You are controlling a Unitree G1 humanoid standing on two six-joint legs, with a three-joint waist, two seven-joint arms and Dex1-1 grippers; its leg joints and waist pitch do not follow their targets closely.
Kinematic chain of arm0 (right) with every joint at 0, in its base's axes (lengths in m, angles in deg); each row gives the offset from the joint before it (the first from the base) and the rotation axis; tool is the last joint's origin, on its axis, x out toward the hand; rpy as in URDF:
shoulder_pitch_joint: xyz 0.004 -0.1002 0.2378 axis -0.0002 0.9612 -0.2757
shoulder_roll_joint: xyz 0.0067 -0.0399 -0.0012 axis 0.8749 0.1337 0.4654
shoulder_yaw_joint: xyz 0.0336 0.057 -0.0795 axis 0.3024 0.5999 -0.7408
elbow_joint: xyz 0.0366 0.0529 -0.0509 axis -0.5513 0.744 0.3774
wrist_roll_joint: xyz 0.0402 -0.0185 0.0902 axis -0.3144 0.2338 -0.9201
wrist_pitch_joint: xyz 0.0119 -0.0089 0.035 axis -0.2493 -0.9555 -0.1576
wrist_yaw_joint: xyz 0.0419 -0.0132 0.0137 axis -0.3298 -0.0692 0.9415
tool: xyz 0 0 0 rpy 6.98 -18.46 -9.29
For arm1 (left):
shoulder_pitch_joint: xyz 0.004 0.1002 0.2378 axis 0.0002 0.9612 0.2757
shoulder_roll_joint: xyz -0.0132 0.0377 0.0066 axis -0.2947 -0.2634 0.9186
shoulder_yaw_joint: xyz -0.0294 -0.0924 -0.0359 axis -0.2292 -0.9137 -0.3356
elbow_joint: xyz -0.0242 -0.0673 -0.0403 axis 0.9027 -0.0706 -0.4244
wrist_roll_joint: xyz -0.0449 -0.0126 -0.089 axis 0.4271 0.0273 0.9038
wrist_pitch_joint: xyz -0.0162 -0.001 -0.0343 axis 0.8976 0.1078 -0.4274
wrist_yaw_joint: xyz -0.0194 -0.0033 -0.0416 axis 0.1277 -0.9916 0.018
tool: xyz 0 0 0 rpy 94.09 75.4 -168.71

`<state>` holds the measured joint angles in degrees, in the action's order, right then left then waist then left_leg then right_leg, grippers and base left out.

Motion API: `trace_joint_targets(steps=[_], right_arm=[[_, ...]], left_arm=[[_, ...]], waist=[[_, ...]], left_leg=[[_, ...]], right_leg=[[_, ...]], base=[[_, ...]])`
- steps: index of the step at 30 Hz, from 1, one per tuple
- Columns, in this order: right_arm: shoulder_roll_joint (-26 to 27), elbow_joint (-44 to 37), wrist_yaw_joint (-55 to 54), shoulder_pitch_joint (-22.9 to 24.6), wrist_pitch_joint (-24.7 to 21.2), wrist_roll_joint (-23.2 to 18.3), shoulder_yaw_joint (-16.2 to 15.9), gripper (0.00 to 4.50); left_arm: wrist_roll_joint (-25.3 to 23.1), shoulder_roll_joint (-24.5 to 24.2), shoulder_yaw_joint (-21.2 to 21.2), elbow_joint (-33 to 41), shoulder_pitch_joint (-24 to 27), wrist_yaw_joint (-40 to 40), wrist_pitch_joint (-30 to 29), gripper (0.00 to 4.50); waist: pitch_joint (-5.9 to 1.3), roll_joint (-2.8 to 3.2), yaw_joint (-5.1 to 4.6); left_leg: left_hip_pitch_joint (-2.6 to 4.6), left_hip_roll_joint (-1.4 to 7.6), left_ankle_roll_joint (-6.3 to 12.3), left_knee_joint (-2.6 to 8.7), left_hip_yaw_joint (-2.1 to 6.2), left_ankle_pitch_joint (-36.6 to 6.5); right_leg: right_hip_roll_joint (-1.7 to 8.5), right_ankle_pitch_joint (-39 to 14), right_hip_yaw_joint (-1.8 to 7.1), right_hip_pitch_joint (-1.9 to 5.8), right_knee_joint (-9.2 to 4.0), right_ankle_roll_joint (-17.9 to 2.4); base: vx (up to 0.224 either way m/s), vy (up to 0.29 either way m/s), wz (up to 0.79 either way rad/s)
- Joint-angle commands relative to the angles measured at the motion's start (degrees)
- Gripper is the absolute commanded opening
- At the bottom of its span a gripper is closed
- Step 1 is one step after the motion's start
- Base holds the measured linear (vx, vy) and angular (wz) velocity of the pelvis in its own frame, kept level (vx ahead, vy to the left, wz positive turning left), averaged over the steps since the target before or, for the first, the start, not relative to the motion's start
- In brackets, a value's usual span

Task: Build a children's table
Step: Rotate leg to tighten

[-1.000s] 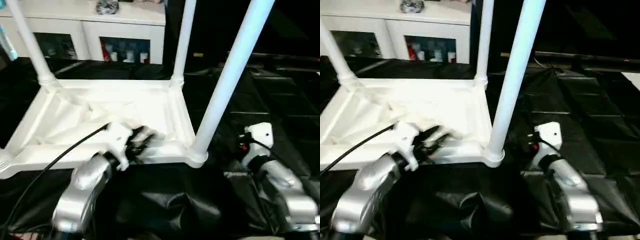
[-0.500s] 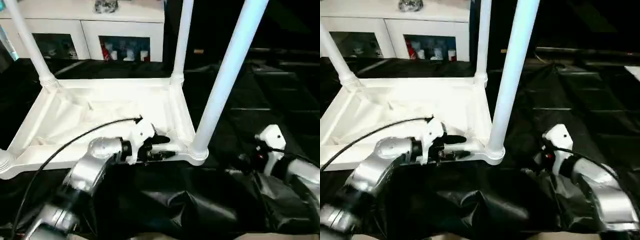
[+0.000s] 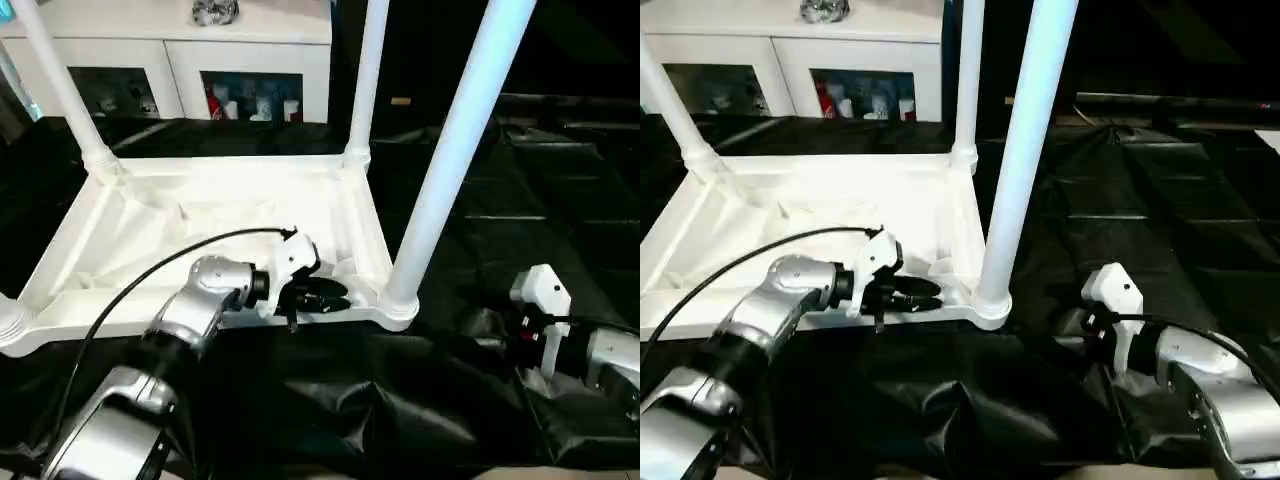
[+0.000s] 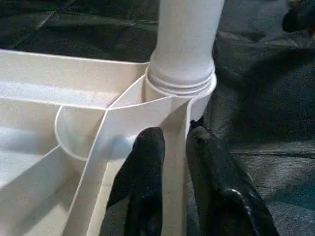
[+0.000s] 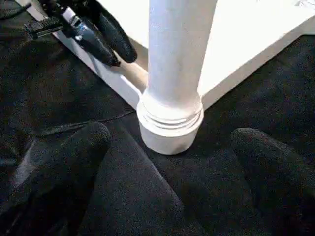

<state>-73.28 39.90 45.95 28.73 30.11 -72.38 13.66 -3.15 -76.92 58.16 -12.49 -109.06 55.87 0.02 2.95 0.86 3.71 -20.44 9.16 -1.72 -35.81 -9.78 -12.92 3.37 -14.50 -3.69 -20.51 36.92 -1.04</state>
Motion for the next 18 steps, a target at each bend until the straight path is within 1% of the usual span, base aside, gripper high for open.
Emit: trace_joint_targets(steps=[1, 2, 3, 4, 5, 6, 7, 9, 13, 15, 16, 18], right_arm=[[-0.46, -1.57, 0.3, 0.5, -0.63, -0.11, 0.06, 4.5], [-0.52, -1.64, 0.27, 0.57, -0.66, -0.15, 0.05, 4.5], [-0.68, -1.83, 0.22, 0.82, -0.66, 0.03, -0.01, 4.5], [-0.71, -1.89, 0.21, 0.86, -0.69, 0.06, -0.02, 4.5], [-0.77, -2.07, 0.24, 1.03, -0.78, 0.11, -0.05, 4.5], [-0.85, -2.2, 0.3, 1.18, -0.85, 0.12, -0.08, 4.5], [-0.89, -2.27, 0.33, 1.24, -0.91, 0.1, -0.1, 4.5], [-1.02, -2.23, 0.3, 1.39, -0.76, 0.21, -0.24, 4.5], [-1.05, -2.11, 0.31, 1.59, -0.61, 0.31, -0.34, 4.5], [-1.07, -1.76, 0.31, 1.63, -0.31, 0.67, -0.54, 4.5], [-1.11, -1.64, 0.31, 1.64, -0.14, 0.88, -0.64, 4.5], [-1.13, -1.61, 0.33, 1.65, -0.07, 0.98, -0.7, 4.5]], left_arm=[[-0.67, 0.14, 0.46, -1.79, -1.36, 1.15, 1.6, 0.7], [-0.95, 0.26, 0.45, -2.52, -1.61, 1.31, 2.15, 0.61], [-1.51, 0.54, 0.5, -4.13, -2.12, 1.31, 3.34, 0.61], [-1.6, 0.6, 0.49, -4.48, -2.23, 1.35, 3.59, 0.54], [-2.22, 0.61, 0.9, -5.51, -2.47, 1.7, 4.59, 0.4], [-2.69, 0.65, 1.23, -6.42, -2.66, 2.27, 5.21, 0.26], [-2.94, 0.67, 1.42, -6.9, -2.75, 2.64, 5.51, 0.19], [-3.42, 0.65, 1.67, -7.75, -2.85, 3.25, 6.13, 0.1], [-4.04, 0.54, 1.82, -9.12, -3.13, 3.91, 6.78, 0.1], [-4.17, 0.63, 1.53, -9.95, -3.35, 4.11, 7.22, 0.1], [-4.25, 0.65, 1.41, -10.29, -3.44, 4.22, 7.47, 0.1], [-4.77, 0.48, 1.55, -10.53, -3.47, 3.92, 8.26, 0.1]], waist=[[-3.27, -0.27, 0.3], [-3.26, -0.31, 0.29], [-3.37, -0.2, 0.32], [-3.3, -0.25, 0.29], [-3.32, -0.1, 0.32], [-3.28, -0.19, 0.23], [-3.22, -0.14, 0.19], [-3.2, -0.11, 0.22], [-3.17, -0.01, 0.21], [-3.19, -0.06, 0.19], [-3.16, -0.21, 0.17], [-3.11, -0.14, 0.16]], left_leg=[[0.01, 4.66, 5.09, 4.36, 2.02, -4.43], [-0.03, 4.52, 5.43, 4.3, 1.96, -4.18], [-0.02, 4.62, 5.48, 4.26, 2.01, -3.92], [-0.06, 4.52, 5.76, 4.23, 1.96, -3.85], [-0.07, 4.59, 5.71, 4.23, 2.01, -3.87], [-0.11, 4.62, 5.75, 4.3, 2.02, -4.11], [-0.01, 4.67, 5.7, 4.37, 2.0, -4.57], [-0.01, 4.75, 5.45, 4.42, 2.02, -4.91], [0.02, 4.78, 5.29, 4.46, 2.03, -5.22], [-0.04, 4.73, 5.4, 4.43, 1.99, -5.05], [-0.06, 4.68, 5.46, 4.45, 1.97, -5.15], [-0.11, 4.71, 5.36, 4.48, 1.98, -5.29]], right_leg=[[6.3, 3.15, 3.67, 2.68, -4.69, -16.34], [6.26, 3.3, 3.63, 2.67, -4.75, -16.2], [6.36, 3.69, 3.63, 2.74, -4.6, -16.2], [6.26, 3.48, 3.61, 2.68, -4.79, -15.99], [6.34, 3.45, 3.61, 2.71, -4.7, -16.01], [6.31, 2.84, 3.59, 2.7, -4.79, -15.8], [6.3, 2.12, 3.6, 2.59, -4.91, -15.7], [6.38, 1.62, 3.63, 2.6, -4.95, -15.82], [6.42, 1.34, 3.65, 2.53, -4.94, -15.95], [6.44, 1.56, 3.67, 2.57, -4.97, -15.93], [6.41, 1.14, 3.65, 2.57, -5.06, -15.78], [6.43, 0.26, 3.66, 2.55, -5.12, -15.57]], base=[[0.0, 0.0, 0.0], [0.0, 0.0, 0.0], [0.0, 0.0, 0.0], [0.0, 0.0, 0.0], [0.0, 0.0, 0.0], [0.0, 0.0, 0.0], [0.0, 0.0, 0.0], [0.0, 0.0, 0.0], [0.0, 0.0, 0.0], [0.0, 0.0, 0.0], [0.0, 0.0, 0.0], [0.0, 0.0, 0.0]])
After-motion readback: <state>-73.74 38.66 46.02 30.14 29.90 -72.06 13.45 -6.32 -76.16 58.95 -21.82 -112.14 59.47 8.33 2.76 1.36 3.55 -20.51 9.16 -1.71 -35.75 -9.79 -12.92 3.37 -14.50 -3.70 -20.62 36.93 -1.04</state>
